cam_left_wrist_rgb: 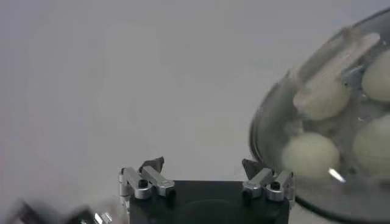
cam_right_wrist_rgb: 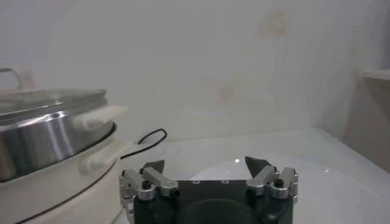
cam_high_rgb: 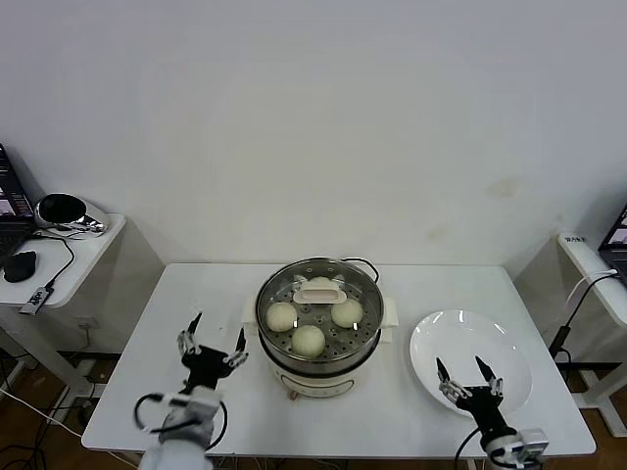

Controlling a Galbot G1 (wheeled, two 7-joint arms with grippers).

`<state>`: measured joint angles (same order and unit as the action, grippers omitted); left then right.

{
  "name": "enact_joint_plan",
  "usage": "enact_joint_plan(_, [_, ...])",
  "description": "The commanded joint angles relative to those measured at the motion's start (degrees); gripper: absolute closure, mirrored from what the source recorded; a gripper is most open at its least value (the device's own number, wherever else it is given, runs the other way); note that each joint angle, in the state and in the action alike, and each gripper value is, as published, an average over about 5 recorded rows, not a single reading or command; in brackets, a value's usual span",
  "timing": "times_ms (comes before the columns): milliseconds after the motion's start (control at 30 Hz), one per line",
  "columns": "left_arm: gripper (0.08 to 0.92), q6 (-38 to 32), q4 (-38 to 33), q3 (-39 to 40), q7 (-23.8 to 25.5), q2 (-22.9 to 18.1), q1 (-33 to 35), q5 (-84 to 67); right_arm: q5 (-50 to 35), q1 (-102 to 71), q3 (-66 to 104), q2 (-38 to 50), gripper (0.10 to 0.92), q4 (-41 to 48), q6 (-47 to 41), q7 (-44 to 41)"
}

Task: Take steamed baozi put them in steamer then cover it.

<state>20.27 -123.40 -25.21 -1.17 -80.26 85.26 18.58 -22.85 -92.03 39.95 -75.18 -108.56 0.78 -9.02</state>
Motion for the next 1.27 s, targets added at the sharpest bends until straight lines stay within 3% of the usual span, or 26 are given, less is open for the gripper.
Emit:
enact_joint_plan(33, [0.177,-20.38,2.25,-9.62,-1.47,-0.46,13.54,-27.14,2.35,-3.85,-1.70,-0.46,0.203,-2.51,-0.26,0.07])
enact_joint_plan(200, [0.177,-21.36,2.58,-8.32,-0.71,-0.51,15.91,-24.24,2.19,-5.32,-2.69,0.17,0.203,-1.74,0.72,0.55])
enact_joint_plan(533, [0.177,-16.64,-0.25,-6.99,0.85,-1.42,20.14,-25.16,4.77,-5.56,-3.43,0.04,0.203,-2.09,3.95,2.87])
enact_joint_plan(1267, [0.177,-15.15,-1.71,-7.88,2.05,-1.43,20.91,-25.13,6.48,-7.72,-2.07,-0.87,0.203,-5.53,0.29,0.97])
